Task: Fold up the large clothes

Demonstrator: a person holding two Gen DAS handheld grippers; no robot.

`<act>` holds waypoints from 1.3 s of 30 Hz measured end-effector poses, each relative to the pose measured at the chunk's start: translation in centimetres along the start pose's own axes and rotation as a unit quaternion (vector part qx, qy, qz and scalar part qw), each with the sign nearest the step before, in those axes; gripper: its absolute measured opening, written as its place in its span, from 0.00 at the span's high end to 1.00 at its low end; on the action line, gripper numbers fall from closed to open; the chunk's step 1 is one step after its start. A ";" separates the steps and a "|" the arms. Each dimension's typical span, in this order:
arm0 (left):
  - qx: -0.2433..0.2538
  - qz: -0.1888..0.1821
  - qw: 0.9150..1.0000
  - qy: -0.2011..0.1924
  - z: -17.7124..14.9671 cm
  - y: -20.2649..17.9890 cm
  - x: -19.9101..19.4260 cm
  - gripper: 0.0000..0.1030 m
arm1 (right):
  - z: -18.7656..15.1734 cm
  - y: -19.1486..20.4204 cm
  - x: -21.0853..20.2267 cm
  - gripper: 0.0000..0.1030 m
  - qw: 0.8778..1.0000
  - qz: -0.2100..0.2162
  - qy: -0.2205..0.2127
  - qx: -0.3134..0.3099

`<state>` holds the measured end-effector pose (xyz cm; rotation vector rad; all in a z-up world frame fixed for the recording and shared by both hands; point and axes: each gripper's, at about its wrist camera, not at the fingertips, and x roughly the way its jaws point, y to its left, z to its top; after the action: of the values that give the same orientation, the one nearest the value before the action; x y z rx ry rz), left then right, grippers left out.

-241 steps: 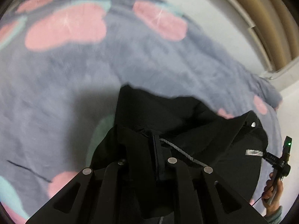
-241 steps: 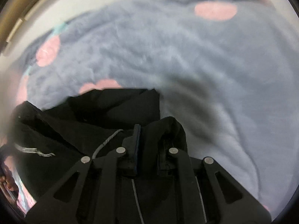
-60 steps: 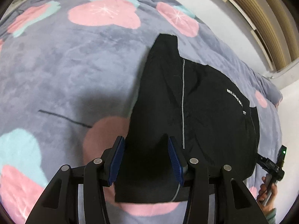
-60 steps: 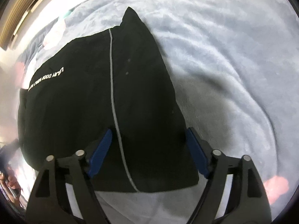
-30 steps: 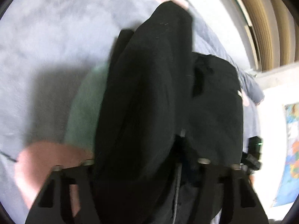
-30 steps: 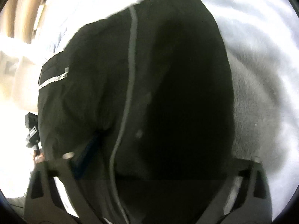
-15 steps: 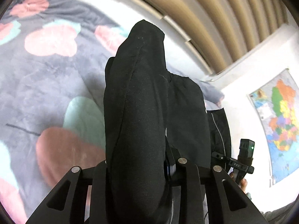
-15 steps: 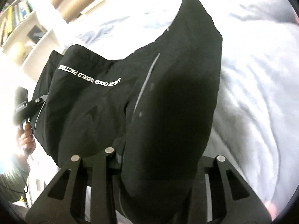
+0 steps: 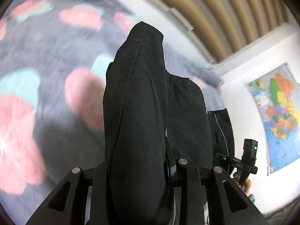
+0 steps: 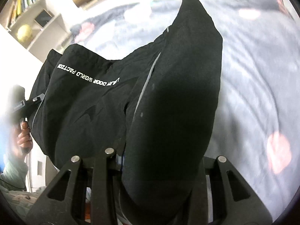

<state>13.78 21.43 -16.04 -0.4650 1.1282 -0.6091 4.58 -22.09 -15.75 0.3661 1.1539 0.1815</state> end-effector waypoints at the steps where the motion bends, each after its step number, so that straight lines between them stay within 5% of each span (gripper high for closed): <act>1: -0.018 0.009 1.000 0.008 -0.3 1.4 1.1 0.70 | -0.6 -0.4 1.5 0.68 1.000 -0.005 0.015 0.011; 3: -0.037 0.033 0.999 0.018 -1.0 3.5 3.1 0.70 | -1.9 -1.5 5.2 0.67 0.998 -0.027 0.045 0.032; 6: -0.092 0.074 0.993 0.030 -2.1 8.6 5.9 0.63 | -3.7 -4.1 8.7 0.48 0.993 -0.044 0.061 0.092; 9: -0.199 0.009 0.979 0.038 -3.3 14.5 7.4 0.52 | -5.0 -6.6 9.4 0.34 0.986 -0.010 0.044 0.158; 11: -0.219 -0.014 0.974 0.048 -3.2 15.5 7.5 0.50 | -5.4 -7.6 9.3 0.26 0.981 -0.004 0.044 0.190; 18: -0.103 0.113 0.988 0.004 -0.2 10.3 0.2 0.52 | -6.7 -7.7 2.0 0.21 0.976 -0.077 -0.002 0.202; 21: -0.045 0.121 0.991 -0.017 0.5 6.4 -2.5 0.52 | -5.6 -5.1 -1.1 0.21 0.981 -0.080 -0.044 0.171; 25: 0.007 0.111 0.994 -0.007 0.1 1.9 -1.0 0.52 | -6.1 -1.7 -0.4 0.21 0.987 -0.089 -0.053 0.125; 29: 0.080 0.163 0.982 0.049 -3.8 -1.3 4.7 0.52 | -6.8 2.0 5.1 0.22 0.986 -0.141 0.000 0.084; 34: 0.109 0.228 0.963 0.099 -8.0 -0.6 11.3 0.52 | -8.4 3.0 11.3 0.25 0.973 -0.218 0.055 0.055; 39: 0.095 0.233 0.961 0.114 -7.3 -0.2 11.7 0.52 | -8.4 2.4 11.8 0.25 0.971 -0.220 0.065 0.065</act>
<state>10.38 13.23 -26.59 0.0449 1.3284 -0.3538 1.72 -14.42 -27.96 0.2078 1.3508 -0.2643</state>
